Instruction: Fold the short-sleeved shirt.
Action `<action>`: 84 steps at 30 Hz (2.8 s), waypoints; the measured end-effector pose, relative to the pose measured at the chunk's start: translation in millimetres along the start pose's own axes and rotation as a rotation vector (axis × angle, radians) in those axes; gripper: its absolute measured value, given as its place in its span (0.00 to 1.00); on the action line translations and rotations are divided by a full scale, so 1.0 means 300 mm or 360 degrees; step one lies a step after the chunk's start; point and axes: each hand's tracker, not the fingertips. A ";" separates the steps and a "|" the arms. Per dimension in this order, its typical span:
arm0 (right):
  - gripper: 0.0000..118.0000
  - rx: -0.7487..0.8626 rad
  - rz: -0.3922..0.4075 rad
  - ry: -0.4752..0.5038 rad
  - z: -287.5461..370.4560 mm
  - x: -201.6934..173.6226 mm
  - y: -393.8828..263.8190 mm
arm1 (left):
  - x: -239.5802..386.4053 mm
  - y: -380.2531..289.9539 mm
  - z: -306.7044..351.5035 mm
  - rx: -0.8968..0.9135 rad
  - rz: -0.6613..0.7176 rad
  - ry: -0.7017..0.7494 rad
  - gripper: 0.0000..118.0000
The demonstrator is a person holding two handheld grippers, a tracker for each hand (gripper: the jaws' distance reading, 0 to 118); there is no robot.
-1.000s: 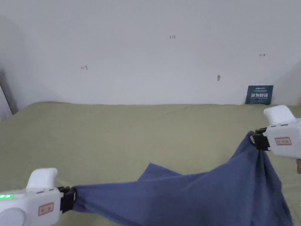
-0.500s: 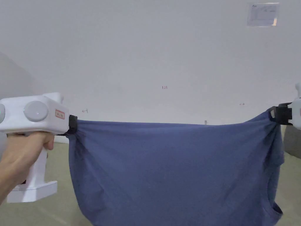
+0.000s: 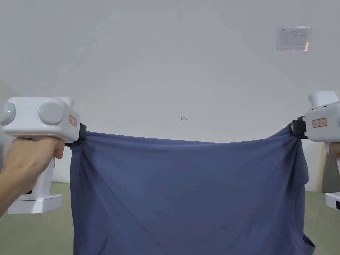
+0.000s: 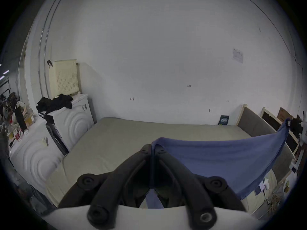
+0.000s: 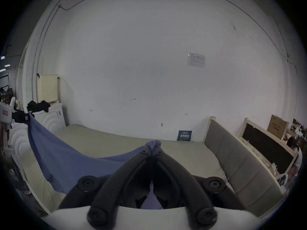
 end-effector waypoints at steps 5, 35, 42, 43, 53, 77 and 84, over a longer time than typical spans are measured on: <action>0.02 0.0027 -0.0012 -0.0035 -0.161 0.010 0.112 | 0.036 0.118 -0.109 0.0055 -0.0032 0.0061 0.01; 0.02 -0.0244 0.0062 -0.0083 -0.847 -0.046 -0.258 | 0.138 -0.179 -0.893 -0.0180 -0.0123 0.0161 0.01; 0.02 -0.0458 -0.0064 -0.0015 -0.741 -0.065 -0.627 | 0.115 -0.499 -0.886 -0.0379 -0.0178 0.0058 0.01; 0.02 -0.0462 -0.0066 -0.0012 -0.714 -0.067 -0.664 | 0.110 -0.538 -0.866 -0.0373 -0.0186 0.0051 0.01; 0.02 -0.0597 -0.0133 0.0092 -0.176 -0.053 -1.043 | -0.017 -0.971 -0.522 -0.0529 -0.0102 -0.0138 0.01; 0.16 -0.0751 -0.0245 0.0110 0.399 -0.069 -1.418 | -0.160 -1.399 -0.001 -0.0684 0.0059 -0.0202 0.07; 1.00 -0.0614 -0.0292 0.0085 0.464 -0.101 -1.347 | -0.098 -1.359 0.125 -0.0486 0.0081 -0.0211 1.00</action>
